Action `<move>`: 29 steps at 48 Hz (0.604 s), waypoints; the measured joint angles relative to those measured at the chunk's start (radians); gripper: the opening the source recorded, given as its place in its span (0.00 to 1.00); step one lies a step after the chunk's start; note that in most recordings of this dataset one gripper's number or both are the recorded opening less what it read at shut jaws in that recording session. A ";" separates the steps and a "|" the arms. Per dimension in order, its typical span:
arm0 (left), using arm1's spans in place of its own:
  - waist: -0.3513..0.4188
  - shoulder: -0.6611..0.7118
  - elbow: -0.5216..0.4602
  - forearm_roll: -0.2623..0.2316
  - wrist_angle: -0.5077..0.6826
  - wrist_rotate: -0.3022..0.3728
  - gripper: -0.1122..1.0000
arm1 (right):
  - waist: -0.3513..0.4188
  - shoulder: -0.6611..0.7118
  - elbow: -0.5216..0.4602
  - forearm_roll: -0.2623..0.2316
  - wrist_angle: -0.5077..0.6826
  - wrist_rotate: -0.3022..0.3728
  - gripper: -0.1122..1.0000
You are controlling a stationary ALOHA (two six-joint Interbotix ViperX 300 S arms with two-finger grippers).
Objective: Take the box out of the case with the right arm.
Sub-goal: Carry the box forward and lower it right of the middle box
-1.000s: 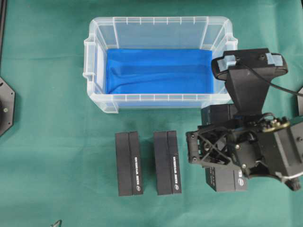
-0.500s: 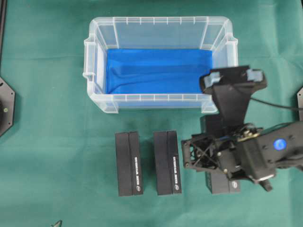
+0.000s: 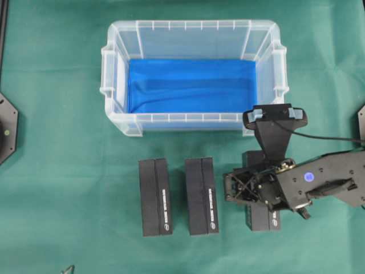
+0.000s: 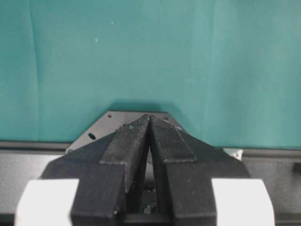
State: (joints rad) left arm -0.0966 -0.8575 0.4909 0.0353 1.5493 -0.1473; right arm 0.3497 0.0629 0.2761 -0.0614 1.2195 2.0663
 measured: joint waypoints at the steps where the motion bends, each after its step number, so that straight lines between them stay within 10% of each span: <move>1: 0.000 0.000 0.002 0.000 -0.002 0.000 0.10 | -0.002 0.000 0.011 0.000 -0.017 0.000 0.68; 29: 0.000 0.000 0.002 0.000 -0.002 0.002 0.10 | -0.002 0.000 0.083 0.014 -0.181 0.011 0.68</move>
State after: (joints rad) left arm -0.0966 -0.8575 0.4924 0.0353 1.5478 -0.1457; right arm 0.3482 0.0629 0.3590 -0.0476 1.0385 2.0770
